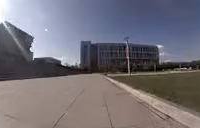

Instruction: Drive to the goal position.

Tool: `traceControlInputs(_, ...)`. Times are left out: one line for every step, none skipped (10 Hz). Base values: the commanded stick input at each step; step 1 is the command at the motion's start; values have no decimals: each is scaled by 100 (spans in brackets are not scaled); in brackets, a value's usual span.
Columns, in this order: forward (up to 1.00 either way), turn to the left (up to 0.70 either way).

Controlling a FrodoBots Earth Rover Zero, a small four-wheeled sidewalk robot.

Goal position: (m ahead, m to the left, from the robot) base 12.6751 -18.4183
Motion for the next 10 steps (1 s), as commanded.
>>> traceControlInputs(70,0)
traceControlInputs(70,0)
traceControlInputs(70,0)
traceControlInputs(70,0)
traceControlInputs(70,0)
traceControlInputs(70,0)
traceControlInputs(70,0)
traceControlInputs(70,0)
traceControlInputs(70,0)
traceControlInputs(70,0)
